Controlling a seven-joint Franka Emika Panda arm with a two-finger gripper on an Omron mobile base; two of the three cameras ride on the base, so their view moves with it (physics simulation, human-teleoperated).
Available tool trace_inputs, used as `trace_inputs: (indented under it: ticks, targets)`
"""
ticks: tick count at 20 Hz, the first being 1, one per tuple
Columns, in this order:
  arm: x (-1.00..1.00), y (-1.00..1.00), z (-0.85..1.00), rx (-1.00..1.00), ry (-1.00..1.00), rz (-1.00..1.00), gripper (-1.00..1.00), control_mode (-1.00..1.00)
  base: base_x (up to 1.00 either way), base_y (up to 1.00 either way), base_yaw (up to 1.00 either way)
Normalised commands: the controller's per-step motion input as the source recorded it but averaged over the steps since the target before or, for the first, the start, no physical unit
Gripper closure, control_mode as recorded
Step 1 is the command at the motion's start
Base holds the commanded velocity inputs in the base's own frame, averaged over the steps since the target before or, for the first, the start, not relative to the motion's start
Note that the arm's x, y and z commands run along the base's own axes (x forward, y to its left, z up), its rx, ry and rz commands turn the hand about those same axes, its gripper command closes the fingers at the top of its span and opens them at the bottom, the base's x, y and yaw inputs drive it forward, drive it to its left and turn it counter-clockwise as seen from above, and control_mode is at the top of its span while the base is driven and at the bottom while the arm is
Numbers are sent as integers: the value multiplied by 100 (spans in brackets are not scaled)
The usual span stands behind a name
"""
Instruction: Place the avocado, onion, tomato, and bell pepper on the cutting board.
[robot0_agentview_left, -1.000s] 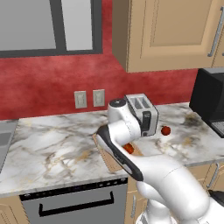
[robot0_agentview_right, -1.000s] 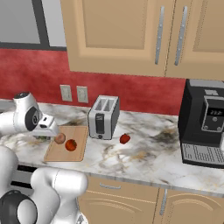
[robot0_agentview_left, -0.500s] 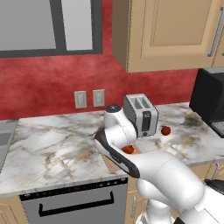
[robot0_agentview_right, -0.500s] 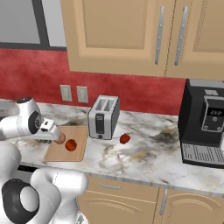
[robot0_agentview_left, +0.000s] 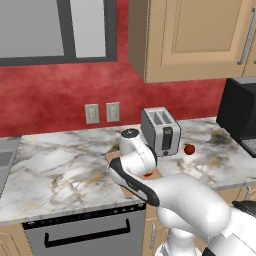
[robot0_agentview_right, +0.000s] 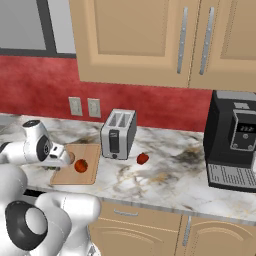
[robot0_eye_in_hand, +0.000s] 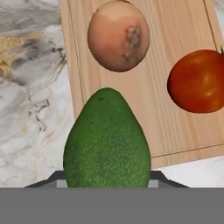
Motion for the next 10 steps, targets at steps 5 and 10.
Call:
trace_inputs:
  ticks: [5,10]
  targets:
    - [0,0,-31,2,0,0,100,-100,0,0,0]
    - [0,-5,-26,1,0,0,100,-100,0,0,0]
